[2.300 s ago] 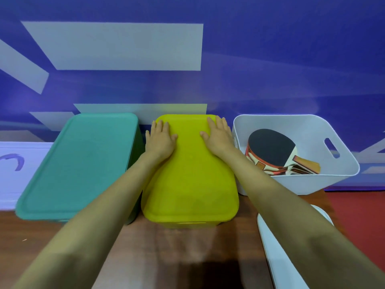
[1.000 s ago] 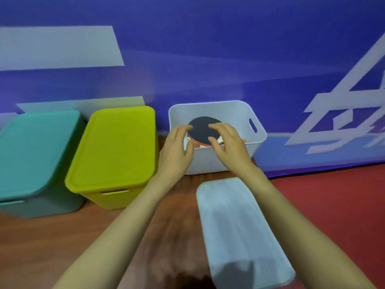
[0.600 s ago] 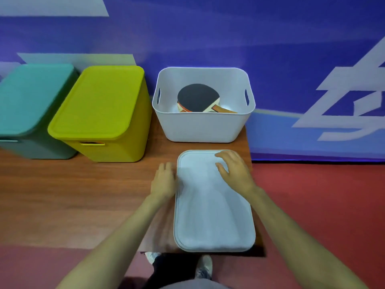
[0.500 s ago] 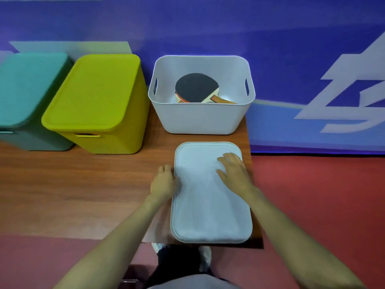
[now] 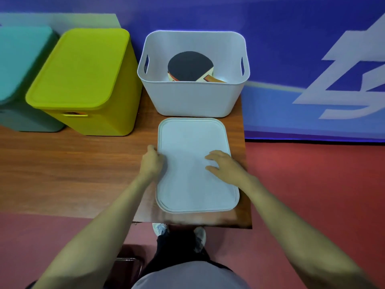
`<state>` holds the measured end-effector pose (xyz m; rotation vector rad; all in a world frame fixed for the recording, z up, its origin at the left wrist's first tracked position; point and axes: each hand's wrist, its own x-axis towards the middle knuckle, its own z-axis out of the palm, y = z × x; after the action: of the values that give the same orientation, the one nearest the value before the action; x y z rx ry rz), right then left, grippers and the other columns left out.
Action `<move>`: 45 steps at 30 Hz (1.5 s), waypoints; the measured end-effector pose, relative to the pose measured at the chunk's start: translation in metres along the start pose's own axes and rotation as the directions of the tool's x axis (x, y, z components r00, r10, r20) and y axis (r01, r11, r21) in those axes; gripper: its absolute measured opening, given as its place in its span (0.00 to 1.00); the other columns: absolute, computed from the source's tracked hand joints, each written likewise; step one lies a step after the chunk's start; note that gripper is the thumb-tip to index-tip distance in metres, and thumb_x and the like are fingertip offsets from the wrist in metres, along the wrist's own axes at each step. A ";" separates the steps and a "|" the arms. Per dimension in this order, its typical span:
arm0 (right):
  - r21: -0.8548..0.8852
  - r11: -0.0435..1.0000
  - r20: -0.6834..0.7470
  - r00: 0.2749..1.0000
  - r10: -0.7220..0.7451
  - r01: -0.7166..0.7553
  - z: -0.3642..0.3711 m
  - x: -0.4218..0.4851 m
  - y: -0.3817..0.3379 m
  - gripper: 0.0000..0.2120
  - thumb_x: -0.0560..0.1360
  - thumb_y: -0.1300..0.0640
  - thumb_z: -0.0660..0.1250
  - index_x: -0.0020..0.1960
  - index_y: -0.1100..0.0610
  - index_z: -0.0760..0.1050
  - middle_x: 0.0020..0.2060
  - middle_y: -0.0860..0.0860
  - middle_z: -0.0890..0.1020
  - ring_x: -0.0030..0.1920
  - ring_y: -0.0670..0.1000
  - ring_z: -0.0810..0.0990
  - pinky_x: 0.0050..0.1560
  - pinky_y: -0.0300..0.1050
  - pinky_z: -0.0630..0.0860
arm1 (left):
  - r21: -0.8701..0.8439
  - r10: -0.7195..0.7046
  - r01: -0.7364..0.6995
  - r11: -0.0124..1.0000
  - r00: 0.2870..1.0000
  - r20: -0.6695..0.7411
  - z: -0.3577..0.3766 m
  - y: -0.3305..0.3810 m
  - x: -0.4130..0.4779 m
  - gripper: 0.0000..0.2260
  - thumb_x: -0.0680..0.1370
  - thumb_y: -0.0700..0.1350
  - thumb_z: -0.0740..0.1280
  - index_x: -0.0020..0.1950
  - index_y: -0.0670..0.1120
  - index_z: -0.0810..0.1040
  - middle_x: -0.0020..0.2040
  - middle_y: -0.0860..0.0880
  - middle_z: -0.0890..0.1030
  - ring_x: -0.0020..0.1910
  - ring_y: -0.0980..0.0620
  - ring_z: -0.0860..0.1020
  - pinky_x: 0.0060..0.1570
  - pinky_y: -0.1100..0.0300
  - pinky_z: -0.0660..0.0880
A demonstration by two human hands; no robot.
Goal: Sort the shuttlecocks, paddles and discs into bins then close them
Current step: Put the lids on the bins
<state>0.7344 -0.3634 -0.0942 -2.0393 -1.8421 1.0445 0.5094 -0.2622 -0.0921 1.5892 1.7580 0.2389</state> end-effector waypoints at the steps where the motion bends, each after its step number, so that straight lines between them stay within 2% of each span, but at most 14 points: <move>1: 0.043 0.999 -0.008 0.999 -0.034 0.034 -0.008 -0.002 -0.006 0.20 0.78 0.51 0.63 0.69 0.55 0.69 0.69 0.50 0.69 0.69 0.48 0.67 0.67 0.36 0.62 | -0.066 -0.036 0.035 0.997 0.999 -0.011 -0.010 0.005 0.002 0.15 0.76 0.37 0.59 0.63 0.37 0.67 0.57 0.36 0.77 0.54 0.36 0.76 0.48 0.50 0.73; 4: 0.149 0.979 -0.069 0.989 -0.128 0.137 -0.038 -0.015 -0.031 0.16 0.76 0.49 0.66 0.63 0.52 0.75 0.61 0.46 0.76 0.58 0.41 0.74 0.55 0.24 0.65 | -0.380 -0.167 0.182 0.907 0.983 0.072 -0.039 0.017 0.007 0.18 0.75 0.35 0.61 0.65 0.41 0.67 0.48 0.42 0.76 0.41 0.45 0.76 0.35 0.57 0.72; 6: 0.185 0.958 -0.128 0.972 -0.199 0.220 -0.058 -0.027 -0.047 0.14 0.75 0.47 0.67 0.59 0.50 0.77 0.57 0.42 0.79 0.54 0.38 0.75 0.53 0.25 0.67 | -0.561 -0.178 0.232 0.794 0.973 0.149 -0.056 0.029 0.006 0.08 0.75 0.32 0.60 0.52 0.40 0.73 0.38 0.45 0.73 0.33 0.49 0.72 0.26 0.63 0.69; 9: 0.264 0.910 -0.165 0.945 -0.283 0.319 -0.083 -0.047 -0.068 0.14 0.73 0.43 0.66 0.54 0.48 0.81 0.53 0.40 0.81 0.56 0.40 0.77 0.58 0.35 0.70 | -0.653 -0.145 0.221 0.724 0.975 0.169 -0.074 0.045 0.002 0.13 0.74 0.29 0.58 0.35 0.45 0.67 0.33 0.47 0.69 0.30 0.51 0.71 0.20 0.67 0.69; 13: 0.261 0.878 -0.214 0.911 -0.352 0.400 -0.111 -0.063 -0.084 0.15 0.67 0.42 0.71 0.49 0.48 0.82 0.50 0.40 0.82 0.55 0.41 0.78 0.60 0.41 0.72 | -0.783 -0.154 0.297 0.547 0.955 0.254 -0.085 0.055 0.003 0.08 0.76 0.30 0.58 0.40 0.38 0.73 0.37 0.42 0.75 0.33 0.49 0.77 0.25 0.60 0.78; 17: 0.014 0.907 -0.359 0.849 -0.388 0.421 -0.121 -0.057 -0.081 0.10 0.69 0.48 0.74 0.49 0.49 0.81 0.47 0.41 0.81 0.50 0.42 0.78 0.55 0.49 0.76 | -0.830 -0.173 0.334 0.446 0.943 0.286 -0.088 0.063 0.005 0.07 0.78 0.32 0.57 0.41 0.37 0.70 0.39 0.40 0.75 0.34 0.49 0.79 0.26 0.58 0.79; 22: -0.295 0.865 -0.658 0.571 -0.491 0.405 -0.117 -0.037 -0.089 0.10 0.72 0.60 0.69 0.53 0.55 0.80 0.45 0.50 0.82 0.47 0.47 0.74 0.50 0.40 0.69 | -0.916 -0.106 0.267 0.299 0.963 0.246 -0.087 0.071 0.004 0.08 0.79 0.32 0.58 0.55 0.33 0.73 0.57 0.37 0.75 0.48 0.42 0.79 0.32 0.55 0.81; 24: -0.297 0.875 -0.701 0.535 -0.472 0.383 -0.117 -0.028 -0.096 0.10 0.73 0.59 0.68 0.53 0.56 0.80 0.44 0.50 0.83 0.47 0.48 0.75 0.50 0.38 0.66 | -0.954 -0.083 0.231 0.192 0.972 0.219 -0.087 0.073 0.003 0.13 0.80 0.35 0.57 0.65 0.35 0.68 0.61 0.39 0.72 0.56 0.40 0.76 0.41 0.52 0.81; 27: -0.174 0.916 -0.716 0.593 -0.369 0.360 -0.126 -0.019 -0.107 0.11 0.74 0.56 0.67 0.56 0.53 0.80 0.49 0.45 0.82 0.52 0.50 0.77 0.52 0.43 0.70 | -0.953 -0.108 0.191 0.236 0.980 0.169 -0.085 0.075 0.001 0.12 0.82 0.36 0.54 0.64 0.40 0.67 0.62 0.42 0.68 0.59 0.40 0.70 0.54 0.48 0.73; 29: 0.000 0.914 -0.722 0.632 -0.280 0.405 -0.137 -0.017 -0.117 0.12 0.74 0.58 0.68 0.58 0.53 0.80 0.45 0.39 0.79 0.48 0.44 0.75 0.49 0.38 0.69 | -0.932 -0.129 0.199 0.303 0.977 0.167 -0.085 0.072 0.006 0.16 0.81 0.34 0.55 0.69 0.39 0.65 0.61 0.41 0.70 0.57 0.42 0.71 0.54 0.51 0.72; 33: 0.347 0.851 -0.696 0.716 -0.049 0.394 -0.168 -0.010 -0.131 0.12 0.74 0.59 0.68 0.57 0.51 0.80 0.47 0.43 0.82 0.47 0.38 0.78 0.50 0.30 0.72 | -0.876 -0.040 0.153 0.457 0.988 0.151 -0.088 0.075 0.015 0.18 0.79 0.32 0.57 0.68 0.40 0.67 0.63 0.43 0.76 0.58 0.46 0.75 0.50 0.56 0.73; 38: 0.637 0.701 -0.573 0.806 0.151 0.321 -0.189 0.012 -0.124 0.10 0.74 0.62 0.67 0.51 0.50 0.82 0.47 0.52 0.85 0.46 0.49 0.83 0.53 0.48 0.78 | -0.798 -0.050 0.136 0.587 0.990 0.132 -0.080 0.064 0.037 0.14 0.74 0.33 0.63 0.58 0.43 0.75 0.56 0.49 0.79 0.61 0.47 0.74 0.61 0.52 0.70; 42: 0.766 0.591 -0.489 0.826 0.281 0.252 -0.196 0.029 -0.109 0.08 0.74 0.62 0.67 0.50 0.54 0.82 0.48 0.55 0.84 0.50 0.56 0.83 0.56 0.55 0.78 | -0.749 -0.057 0.156 0.644 0.986 0.157 -0.071 0.056 0.056 0.15 0.74 0.34 0.63 0.60 0.41 0.76 0.56 0.49 0.78 0.55 0.50 0.74 0.52 0.57 0.68; 45: 0.802 0.552 -0.489 0.780 0.390 0.227 -0.197 0.042 -0.096 0.08 0.74 0.61 0.67 0.52 0.56 0.81 0.49 0.56 0.84 0.50 0.58 0.83 0.55 0.56 0.78 | -0.723 -0.034 0.083 0.686 0.996 0.082 -0.070 0.055 0.066 0.18 0.71 0.37 0.66 0.61 0.42 0.75 0.57 0.48 0.79 0.56 0.49 0.77 0.50 0.56 0.72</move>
<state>0.7787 -0.2456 0.0897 -1.5431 -0.6419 0.8396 0.5112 -0.1663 -0.0362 0.9308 1.3871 0.7512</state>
